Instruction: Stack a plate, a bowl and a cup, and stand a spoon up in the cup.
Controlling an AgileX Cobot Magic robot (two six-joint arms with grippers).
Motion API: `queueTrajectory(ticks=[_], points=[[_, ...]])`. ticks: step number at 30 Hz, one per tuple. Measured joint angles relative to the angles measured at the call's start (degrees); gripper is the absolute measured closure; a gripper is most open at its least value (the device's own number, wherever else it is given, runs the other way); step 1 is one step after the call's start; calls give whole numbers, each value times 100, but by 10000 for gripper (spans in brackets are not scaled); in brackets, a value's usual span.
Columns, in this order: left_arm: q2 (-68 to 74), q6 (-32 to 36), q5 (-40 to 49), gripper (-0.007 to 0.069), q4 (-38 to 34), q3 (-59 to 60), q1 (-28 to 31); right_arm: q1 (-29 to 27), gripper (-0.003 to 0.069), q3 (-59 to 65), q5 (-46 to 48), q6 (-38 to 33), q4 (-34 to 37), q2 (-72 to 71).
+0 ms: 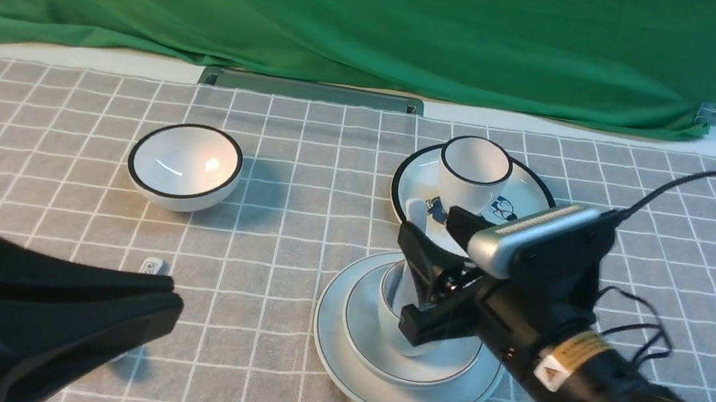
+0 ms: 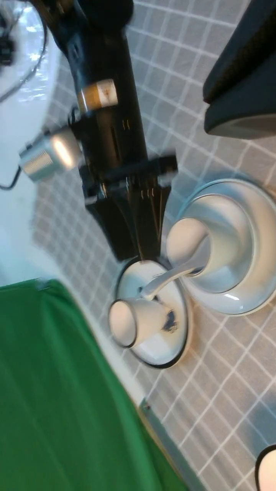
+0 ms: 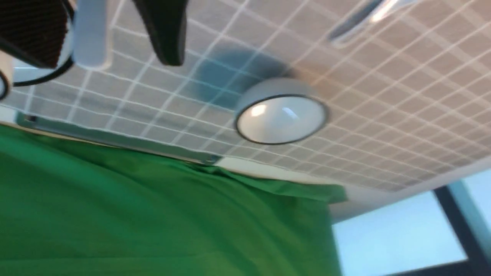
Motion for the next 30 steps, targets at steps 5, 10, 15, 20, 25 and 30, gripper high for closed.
queueTrajectory(ticks=[5,10,15,20,25,30], points=[[-565,-184,-896,615,-5,928,0,207,410,2,1991,-190,-17,-1308],[-1194,-479,-2206,615,-46,2150,0,248,545,7,4749,-145,-25,-2911],[-1350,-506,-2926,615,-66,2686,0,267,596,20,6387,49,-25,-3921],[-1350,-506,-2937,615,-73,3047,0,267,587,20,6805,61,-25,-4405],[-1350,-506,-2911,615,-86,3293,0,272,574,20,6795,62,-25,-4446],[-1350,-506,-2774,615,-86,3573,0,284,571,35,6803,60,-47,-4527]])
